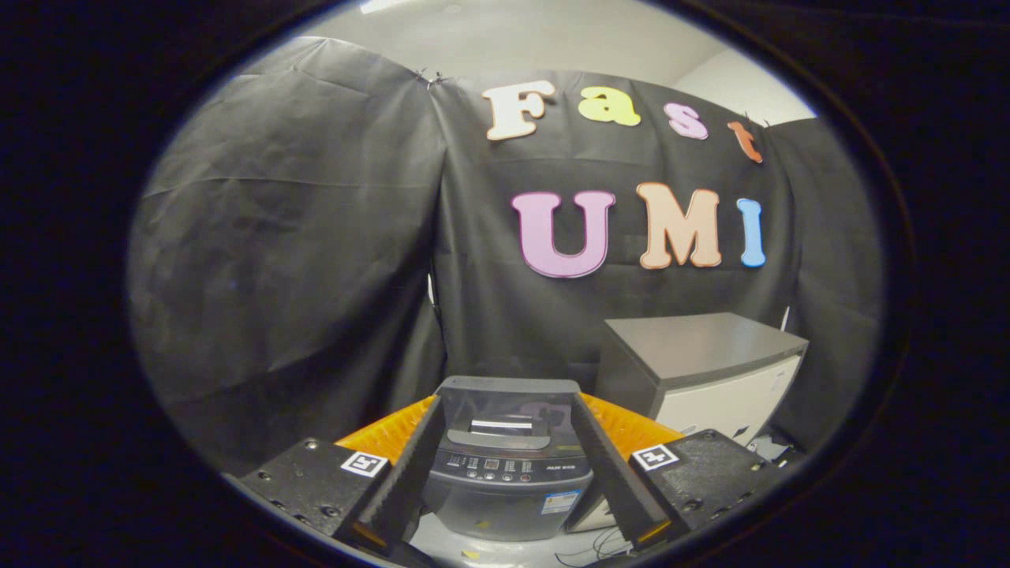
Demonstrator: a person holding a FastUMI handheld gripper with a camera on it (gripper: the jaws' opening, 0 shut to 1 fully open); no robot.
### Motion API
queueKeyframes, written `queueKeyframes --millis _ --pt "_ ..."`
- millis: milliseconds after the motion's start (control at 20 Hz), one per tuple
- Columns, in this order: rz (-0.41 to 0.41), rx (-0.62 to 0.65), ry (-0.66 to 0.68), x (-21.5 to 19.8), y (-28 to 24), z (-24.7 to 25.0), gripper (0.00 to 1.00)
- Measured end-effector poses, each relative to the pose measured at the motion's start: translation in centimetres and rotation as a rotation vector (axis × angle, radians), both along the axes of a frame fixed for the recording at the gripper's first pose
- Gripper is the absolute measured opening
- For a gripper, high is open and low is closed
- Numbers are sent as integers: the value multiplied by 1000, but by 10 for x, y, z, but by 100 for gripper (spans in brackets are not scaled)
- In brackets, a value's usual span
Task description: Put the clothes into the washing machine and then close the washing machine lid.
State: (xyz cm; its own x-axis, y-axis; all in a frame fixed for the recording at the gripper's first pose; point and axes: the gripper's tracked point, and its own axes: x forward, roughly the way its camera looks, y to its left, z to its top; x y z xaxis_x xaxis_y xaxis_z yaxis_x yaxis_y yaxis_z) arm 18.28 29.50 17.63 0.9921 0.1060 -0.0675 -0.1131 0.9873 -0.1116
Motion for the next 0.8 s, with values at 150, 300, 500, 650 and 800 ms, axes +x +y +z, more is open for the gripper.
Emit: queueKeyframes --millis 150,300,500,650,800 --pt "0 14 -44 -18 -10 16 97" --pt "-4 22 -94 -32 -22 29 97" --pt "-11 30 -122 -44 -36 33 97" --pt "-20 27 -133 -50 -44 34 97" --pt "-17 39 -137 -53 -45 34 97"
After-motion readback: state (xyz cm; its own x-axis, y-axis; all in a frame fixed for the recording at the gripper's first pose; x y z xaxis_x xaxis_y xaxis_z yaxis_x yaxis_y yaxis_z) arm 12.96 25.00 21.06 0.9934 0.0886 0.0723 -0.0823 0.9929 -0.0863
